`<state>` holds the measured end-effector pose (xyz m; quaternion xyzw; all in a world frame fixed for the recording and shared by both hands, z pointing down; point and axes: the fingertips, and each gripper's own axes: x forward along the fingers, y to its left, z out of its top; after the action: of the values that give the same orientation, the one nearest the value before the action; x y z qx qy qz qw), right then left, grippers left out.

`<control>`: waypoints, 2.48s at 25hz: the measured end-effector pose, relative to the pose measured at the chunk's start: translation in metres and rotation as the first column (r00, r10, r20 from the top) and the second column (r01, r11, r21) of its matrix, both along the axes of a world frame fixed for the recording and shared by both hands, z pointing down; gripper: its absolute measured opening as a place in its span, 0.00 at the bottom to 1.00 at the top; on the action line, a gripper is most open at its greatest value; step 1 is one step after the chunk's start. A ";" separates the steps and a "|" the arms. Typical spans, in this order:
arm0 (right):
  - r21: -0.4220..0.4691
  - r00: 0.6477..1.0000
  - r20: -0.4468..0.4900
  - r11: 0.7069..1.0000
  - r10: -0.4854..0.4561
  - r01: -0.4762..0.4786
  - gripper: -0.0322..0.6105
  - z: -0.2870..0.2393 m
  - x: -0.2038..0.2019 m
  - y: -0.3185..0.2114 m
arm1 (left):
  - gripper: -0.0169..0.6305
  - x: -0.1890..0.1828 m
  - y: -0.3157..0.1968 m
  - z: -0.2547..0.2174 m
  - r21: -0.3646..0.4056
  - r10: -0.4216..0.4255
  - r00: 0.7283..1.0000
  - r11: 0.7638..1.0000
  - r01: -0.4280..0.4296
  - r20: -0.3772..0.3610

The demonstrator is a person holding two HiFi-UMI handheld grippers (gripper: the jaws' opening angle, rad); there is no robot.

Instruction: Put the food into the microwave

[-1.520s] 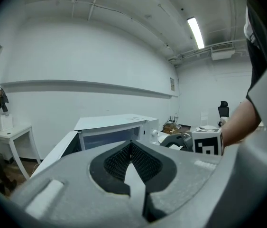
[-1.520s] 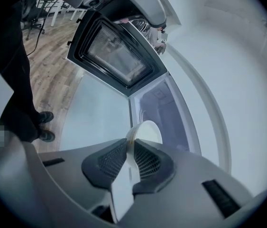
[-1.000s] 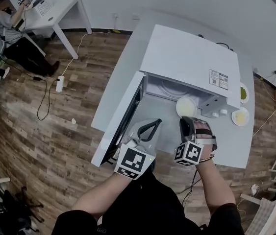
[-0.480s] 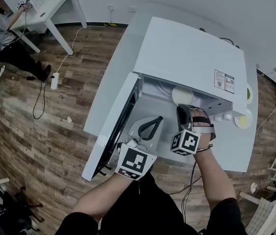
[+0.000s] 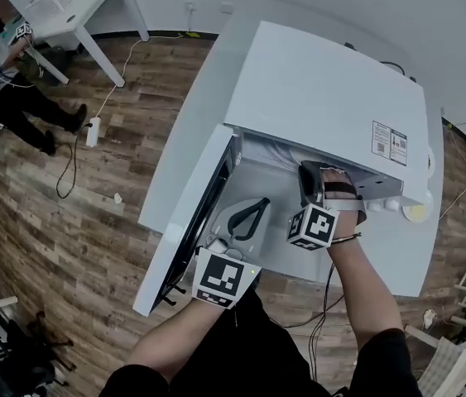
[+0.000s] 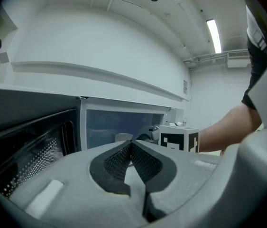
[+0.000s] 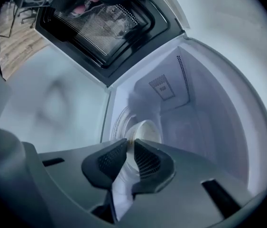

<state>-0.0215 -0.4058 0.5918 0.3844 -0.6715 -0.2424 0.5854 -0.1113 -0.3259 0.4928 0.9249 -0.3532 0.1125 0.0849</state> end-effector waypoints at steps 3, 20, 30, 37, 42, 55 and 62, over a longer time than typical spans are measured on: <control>0.005 1.000 -0.014 1.000 0.001 -0.001 0.14 0.002 0.002 -0.010 | 0.04 0.000 -0.002 0.003 -0.007 -0.002 1.000 1.000 0.002 0.006; 0.035 1.000 -0.023 0.999 0.001 0.000 0.27 0.004 0.001 -0.032 | 0.04 -0.009 0.000 0.002 -0.016 -0.024 1.000 1.000 0.024 0.018; 0.059 0.965 0.264 0.998 -0.010 -0.006 0.25 -0.050 -0.025 0.044 | 0.04 -0.020 0.033 -0.042 0.037 -0.029 0.999 0.999 0.027 0.046; 0.059 0.893 0.450 0.998 0.001 -0.031 0.17 -0.111 -0.026 0.118 | 0.04 -0.024 0.081 -0.074 0.067 -0.010 0.999 0.998 0.008 0.035; 0.020 0.776 0.630 0.998 0.035 -0.061 0.14 -0.146 -0.038 0.186 | 0.04 -0.033 0.129 -0.086 0.058 0.042 0.999 0.997 -0.043 0.013; -0.134 0.180 0.971 0.979 0.161 -0.153 0.08 -0.210 -0.075 0.328 | 0.04 -0.074 0.220 -0.124 0.111 0.169 0.986 0.979 -0.170 0.017; -0.058 0.177 0.981 0.991 0.080 -0.124 0.07 -0.248 -0.058 0.366 | 0.04 -0.065 0.246 -0.153 0.102 0.143 0.990 0.985 -0.141 -0.012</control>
<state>-0.0794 -0.0401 0.3433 0.5043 -0.8587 0.0864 0.0301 -0.1764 -0.0799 0.3395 0.9518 -0.2908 0.0914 0.0333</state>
